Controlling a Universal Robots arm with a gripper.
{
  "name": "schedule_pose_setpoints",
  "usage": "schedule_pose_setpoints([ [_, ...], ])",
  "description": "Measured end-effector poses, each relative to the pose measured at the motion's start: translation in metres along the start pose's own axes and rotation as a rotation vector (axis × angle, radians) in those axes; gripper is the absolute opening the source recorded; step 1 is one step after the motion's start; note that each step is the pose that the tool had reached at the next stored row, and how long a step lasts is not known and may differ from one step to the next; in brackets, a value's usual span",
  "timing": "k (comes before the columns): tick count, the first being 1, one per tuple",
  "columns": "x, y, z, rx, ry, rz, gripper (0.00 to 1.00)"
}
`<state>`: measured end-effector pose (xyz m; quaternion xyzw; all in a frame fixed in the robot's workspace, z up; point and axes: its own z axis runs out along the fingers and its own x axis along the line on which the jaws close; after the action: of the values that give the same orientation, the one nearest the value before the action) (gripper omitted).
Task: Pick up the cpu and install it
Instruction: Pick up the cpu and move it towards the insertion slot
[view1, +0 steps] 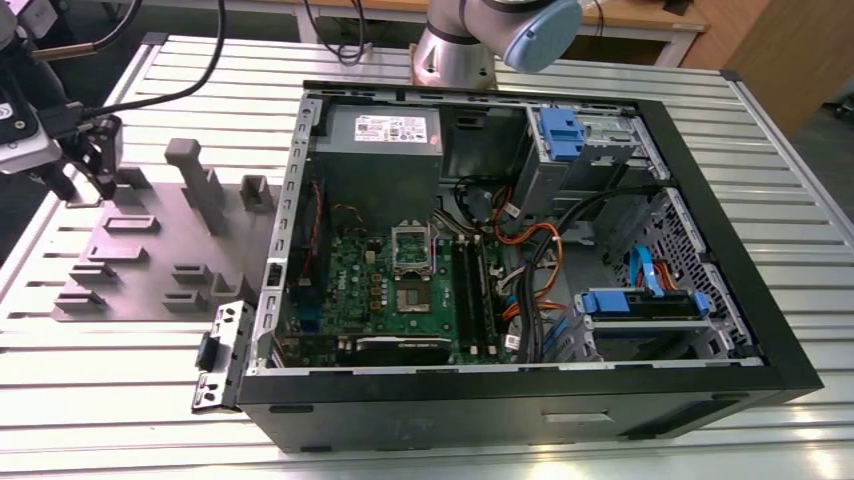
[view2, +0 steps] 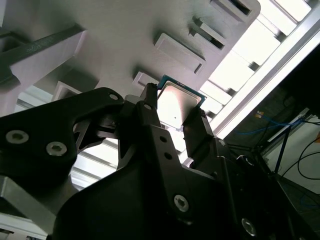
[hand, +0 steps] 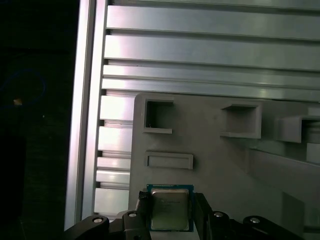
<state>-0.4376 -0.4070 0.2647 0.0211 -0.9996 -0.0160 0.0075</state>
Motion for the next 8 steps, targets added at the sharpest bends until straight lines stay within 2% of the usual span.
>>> schedule_pose_setpoints([
  [8, 0.0001, 0.0001, -0.0035, 0.0001, 0.0000, 0.000, 0.45],
])
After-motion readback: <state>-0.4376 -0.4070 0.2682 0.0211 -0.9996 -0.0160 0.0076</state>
